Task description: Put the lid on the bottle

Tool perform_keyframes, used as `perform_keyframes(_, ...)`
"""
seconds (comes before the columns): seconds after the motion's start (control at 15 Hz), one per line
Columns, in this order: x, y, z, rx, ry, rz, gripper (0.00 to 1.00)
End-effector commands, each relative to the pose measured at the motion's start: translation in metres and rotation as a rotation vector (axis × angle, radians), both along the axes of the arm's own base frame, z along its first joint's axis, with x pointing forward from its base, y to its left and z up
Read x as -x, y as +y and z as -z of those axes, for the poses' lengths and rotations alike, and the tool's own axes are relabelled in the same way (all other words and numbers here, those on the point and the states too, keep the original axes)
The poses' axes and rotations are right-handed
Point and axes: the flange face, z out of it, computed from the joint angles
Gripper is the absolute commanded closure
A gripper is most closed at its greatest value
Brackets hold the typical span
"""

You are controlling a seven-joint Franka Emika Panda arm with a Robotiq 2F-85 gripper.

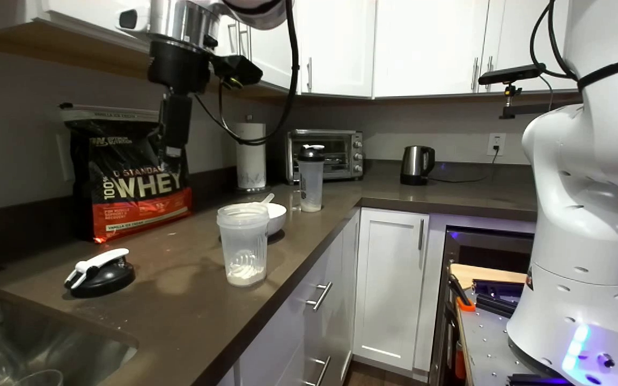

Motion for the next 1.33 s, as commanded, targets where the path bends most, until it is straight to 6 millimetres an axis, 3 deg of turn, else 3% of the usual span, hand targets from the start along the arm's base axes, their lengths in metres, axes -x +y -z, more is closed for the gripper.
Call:
perform_keyframes(0.0,0.000,-0.001,-0.002,0.000,-0.002,0.002,0.00)
perform_keyframes(0.33,0.000,-0.002,-0.004,-0.001,-0.004,0.004,0.00)
perform_keyframes(0.6,-0.013,-0.001,0.006,0.010,-0.082,-0.014,0.00)
perform_keyframes(1.27,-0.066,0.003,0.060,0.107,-0.163,-0.127,0.00)
